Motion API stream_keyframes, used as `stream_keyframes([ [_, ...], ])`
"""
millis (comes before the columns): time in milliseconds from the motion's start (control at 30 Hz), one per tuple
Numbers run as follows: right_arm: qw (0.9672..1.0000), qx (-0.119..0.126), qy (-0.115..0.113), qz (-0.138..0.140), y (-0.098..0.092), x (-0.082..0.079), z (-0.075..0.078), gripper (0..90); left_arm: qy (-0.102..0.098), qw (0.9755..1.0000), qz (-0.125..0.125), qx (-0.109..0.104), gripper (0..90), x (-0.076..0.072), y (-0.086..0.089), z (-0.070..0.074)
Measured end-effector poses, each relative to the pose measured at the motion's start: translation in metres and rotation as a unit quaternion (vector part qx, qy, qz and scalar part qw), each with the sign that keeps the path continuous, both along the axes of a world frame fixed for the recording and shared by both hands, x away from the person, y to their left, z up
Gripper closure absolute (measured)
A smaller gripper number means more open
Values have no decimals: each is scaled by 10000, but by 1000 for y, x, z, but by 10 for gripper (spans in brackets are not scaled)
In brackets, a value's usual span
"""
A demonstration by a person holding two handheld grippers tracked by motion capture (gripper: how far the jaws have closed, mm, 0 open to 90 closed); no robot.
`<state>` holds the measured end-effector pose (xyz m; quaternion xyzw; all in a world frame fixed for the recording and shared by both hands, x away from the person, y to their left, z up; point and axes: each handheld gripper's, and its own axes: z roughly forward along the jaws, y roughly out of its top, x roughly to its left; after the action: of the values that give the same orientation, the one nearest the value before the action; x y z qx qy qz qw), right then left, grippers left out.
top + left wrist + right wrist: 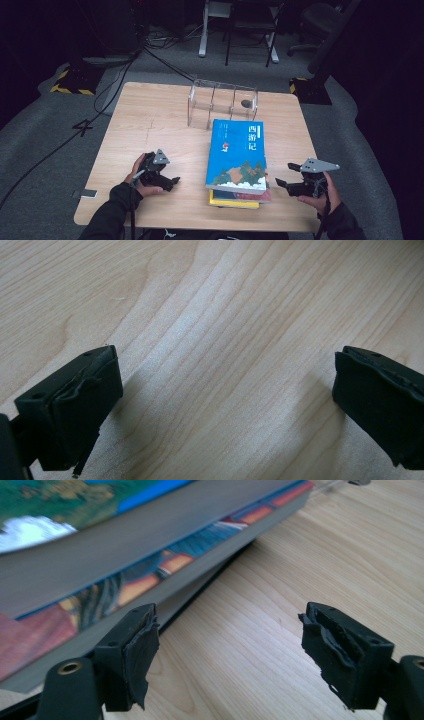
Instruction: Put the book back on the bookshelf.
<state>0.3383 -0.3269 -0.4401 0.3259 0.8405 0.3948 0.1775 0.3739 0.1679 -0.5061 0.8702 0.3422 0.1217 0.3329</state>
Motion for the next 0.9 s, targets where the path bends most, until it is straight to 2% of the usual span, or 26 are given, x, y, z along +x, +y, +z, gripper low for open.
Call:
stream_keyframes([
  [233, 9998, 53, -73, 182, 8, -5, 13, 235, -3, 10000, 22, 11, 4, -1, 0, 0],
  [533, 9985, 358, -175, 377, 23, -9, 36, 238, -4, 10000, 24, 11, 4, -1, -1, 0],
  [700, 9973, 406, -77, 602, 40, -7, 40, 238, -5, 10000, 25, 11, 4, -1, -1, 0],
  [800, 9973, 297, 47, 671, 51, -2, 38, 232, -8, 10000, 44, 25, 4, -1, -1, 0],
  [900, 9967, 302, 174, 737, 57, 2, 35, 222, -12, 9999, 101, 11, 4, -2, -4, 0],
])
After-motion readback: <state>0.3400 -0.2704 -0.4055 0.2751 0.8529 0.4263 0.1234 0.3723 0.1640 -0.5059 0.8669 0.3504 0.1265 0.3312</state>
